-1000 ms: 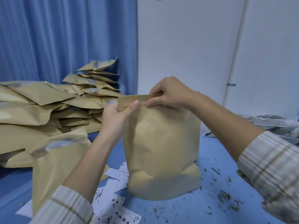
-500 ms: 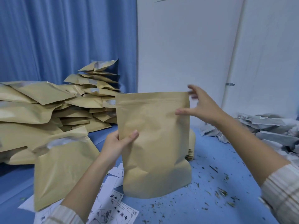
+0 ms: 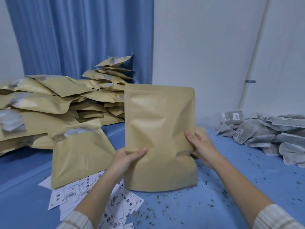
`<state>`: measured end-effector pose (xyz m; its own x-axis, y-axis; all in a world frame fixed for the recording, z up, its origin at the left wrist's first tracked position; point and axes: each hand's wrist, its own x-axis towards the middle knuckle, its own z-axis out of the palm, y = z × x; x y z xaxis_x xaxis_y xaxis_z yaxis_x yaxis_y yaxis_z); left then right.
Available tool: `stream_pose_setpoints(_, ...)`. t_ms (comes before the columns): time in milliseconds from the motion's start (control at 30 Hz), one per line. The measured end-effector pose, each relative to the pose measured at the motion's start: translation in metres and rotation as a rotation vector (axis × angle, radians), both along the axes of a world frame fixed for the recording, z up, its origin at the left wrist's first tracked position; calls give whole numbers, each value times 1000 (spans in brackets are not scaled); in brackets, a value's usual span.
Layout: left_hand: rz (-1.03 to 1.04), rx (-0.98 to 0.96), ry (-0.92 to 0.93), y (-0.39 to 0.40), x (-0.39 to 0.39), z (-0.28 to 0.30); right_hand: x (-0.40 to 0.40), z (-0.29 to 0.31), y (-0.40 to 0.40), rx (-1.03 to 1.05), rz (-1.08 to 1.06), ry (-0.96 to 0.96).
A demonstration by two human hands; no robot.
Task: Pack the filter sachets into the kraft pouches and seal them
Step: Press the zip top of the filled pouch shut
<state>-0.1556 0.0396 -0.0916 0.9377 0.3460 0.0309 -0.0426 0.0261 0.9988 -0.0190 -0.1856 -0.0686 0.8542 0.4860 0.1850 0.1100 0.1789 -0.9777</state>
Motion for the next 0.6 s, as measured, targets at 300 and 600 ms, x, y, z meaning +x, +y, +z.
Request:
stream_pose_setpoints(300,344,-140,-56,68,-35,28,-16,1,98,-72,178,18)
stream_pose_setpoints(600,659,38,112,203,-75,-8,-33,-19,273,-313,250,27)
